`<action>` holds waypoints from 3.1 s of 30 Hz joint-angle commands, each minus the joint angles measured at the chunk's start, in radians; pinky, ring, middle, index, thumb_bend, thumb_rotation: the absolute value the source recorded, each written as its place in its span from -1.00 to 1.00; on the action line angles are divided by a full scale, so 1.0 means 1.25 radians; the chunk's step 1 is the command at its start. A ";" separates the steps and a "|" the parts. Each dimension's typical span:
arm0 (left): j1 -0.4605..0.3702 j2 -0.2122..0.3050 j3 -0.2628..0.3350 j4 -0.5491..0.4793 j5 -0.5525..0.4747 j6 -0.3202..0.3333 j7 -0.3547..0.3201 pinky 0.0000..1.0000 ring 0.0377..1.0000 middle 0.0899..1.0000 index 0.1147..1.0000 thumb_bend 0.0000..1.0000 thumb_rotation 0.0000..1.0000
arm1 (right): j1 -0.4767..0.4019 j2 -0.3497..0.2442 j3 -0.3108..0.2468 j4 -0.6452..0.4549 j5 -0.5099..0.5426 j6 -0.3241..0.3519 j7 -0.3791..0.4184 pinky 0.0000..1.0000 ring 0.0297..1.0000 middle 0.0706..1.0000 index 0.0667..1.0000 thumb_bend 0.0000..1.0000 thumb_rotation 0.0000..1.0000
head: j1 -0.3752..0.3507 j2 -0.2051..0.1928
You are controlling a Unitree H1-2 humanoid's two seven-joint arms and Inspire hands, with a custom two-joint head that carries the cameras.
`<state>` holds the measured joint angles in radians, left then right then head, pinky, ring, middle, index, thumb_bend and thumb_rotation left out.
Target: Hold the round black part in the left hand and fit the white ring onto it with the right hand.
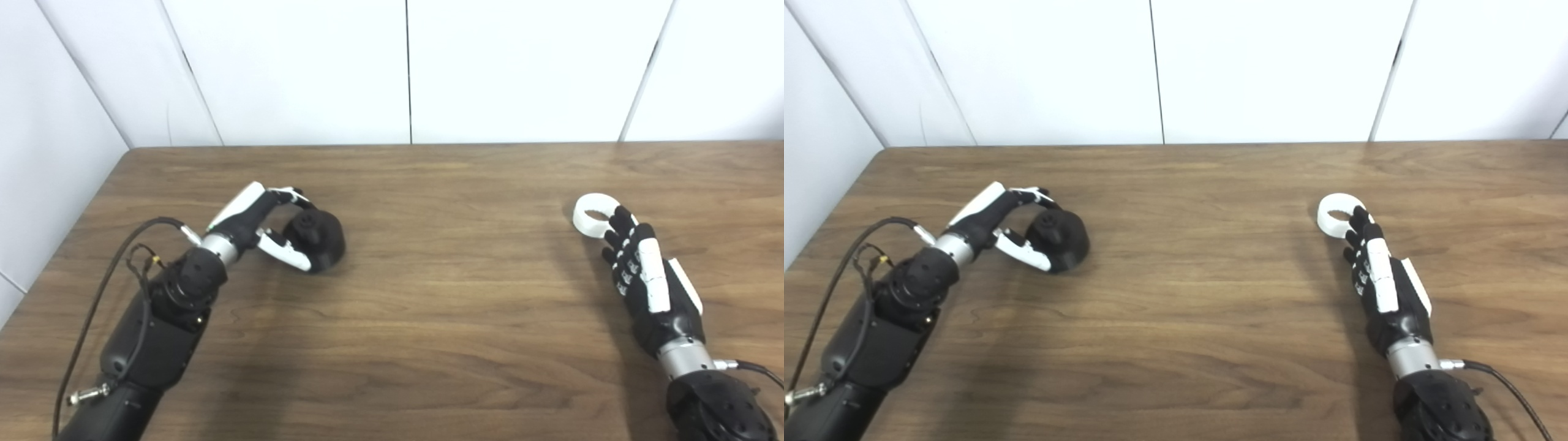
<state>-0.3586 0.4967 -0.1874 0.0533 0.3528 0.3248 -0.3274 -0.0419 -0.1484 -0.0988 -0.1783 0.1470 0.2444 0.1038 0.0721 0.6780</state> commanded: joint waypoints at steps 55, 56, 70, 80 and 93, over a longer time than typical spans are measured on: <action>0.146 -0.166 -0.168 -0.216 0.142 -0.109 -0.002 0.80 1.00 0.85 0.13 0.72 -0.70 | -0.070 -0.083 0.074 -0.075 -0.320 -0.067 -0.085 0.99 0.98 0.88 0.80 0.26 0.68 | -0.054 0.006; 0.146 -0.166 -0.168 -0.213 0.142 -0.112 0.000 0.80 1.00 0.84 0.13 0.72 -0.70 | -0.083 -0.092 0.074 -0.078 -0.347 -0.081 -0.096 0.99 0.99 0.87 0.75 0.33 0.49 | -0.054 0.006; 0.153 -0.172 -0.160 -0.182 0.139 -0.135 0.008 0.80 1.00 0.82 0.11 0.78 -0.68 | -0.236 -0.164 0.086 0.031 -0.492 -0.089 -0.109 0.95 1.00 0.87 0.46 0.79 -0.27 | -0.062 0.001; 0.156 -0.173 -0.158 -0.172 0.144 -0.154 0.006 0.79 1.00 0.82 0.10 0.77 -0.65 | -0.283 -0.173 0.125 0.217 -0.521 -0.075 -0.103 1.00 1.00 0.87 0.36 0.88 -0.40 | -0.074 -0.002; 0.159 -0.178 -0.157 -0.175 0.143 -0.150 0.004 0.80 1.00 0.82 0.11 0.77 -0.68 | -0.324 -0.192 0.148 0.363 -0.527 -0.075 -0.109 1.00 1.00 0.94 0.39 0.96 -0.37 | -0.081 -0.007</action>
<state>-0.1638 0.2664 -0.3800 -0.1763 0.5106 0.1285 -0.3170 -0.4065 -0.3676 0.0861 0.2821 -0.5077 0.1709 -0.0221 -0.0276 0.6688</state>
